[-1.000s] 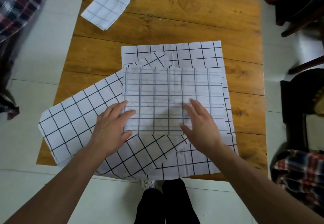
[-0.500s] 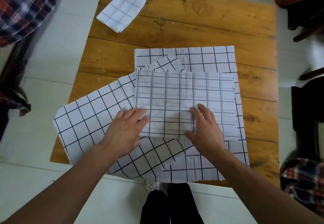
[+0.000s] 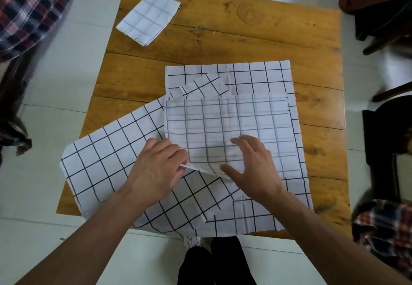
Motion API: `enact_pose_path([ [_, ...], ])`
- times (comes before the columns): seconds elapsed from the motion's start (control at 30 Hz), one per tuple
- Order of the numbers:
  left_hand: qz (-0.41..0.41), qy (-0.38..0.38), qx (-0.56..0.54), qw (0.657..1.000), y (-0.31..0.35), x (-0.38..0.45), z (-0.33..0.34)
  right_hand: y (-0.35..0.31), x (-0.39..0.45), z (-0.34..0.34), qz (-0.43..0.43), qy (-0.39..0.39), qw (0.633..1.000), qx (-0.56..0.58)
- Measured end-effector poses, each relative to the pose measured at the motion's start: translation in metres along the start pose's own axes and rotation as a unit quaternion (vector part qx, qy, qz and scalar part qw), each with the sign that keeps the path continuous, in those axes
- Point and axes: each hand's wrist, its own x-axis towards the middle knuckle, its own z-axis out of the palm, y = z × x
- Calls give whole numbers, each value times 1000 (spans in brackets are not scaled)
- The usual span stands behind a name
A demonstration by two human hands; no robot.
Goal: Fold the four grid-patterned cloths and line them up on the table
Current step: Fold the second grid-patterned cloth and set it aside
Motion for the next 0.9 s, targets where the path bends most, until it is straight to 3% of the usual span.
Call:
enact_pose_path([
  [0.2, -18, 19, -18, 999, 39, 31, -16, -21, -17, -14, -108, -9, 993, -42],
  [0.4, 20, 17, -108, 994, 63, 51, -21, -14, -24, -15, -128, 97, 987, -24],
  [0.63, 30, -103, -43, 993, 23, 80, 1, 23, -38, -41, -110, 71, 991, 0],
  [0.9, 40, -74, -18, 996, 30, 88, -2, 53, -54, -47, -101, 108, 988, -32],
])
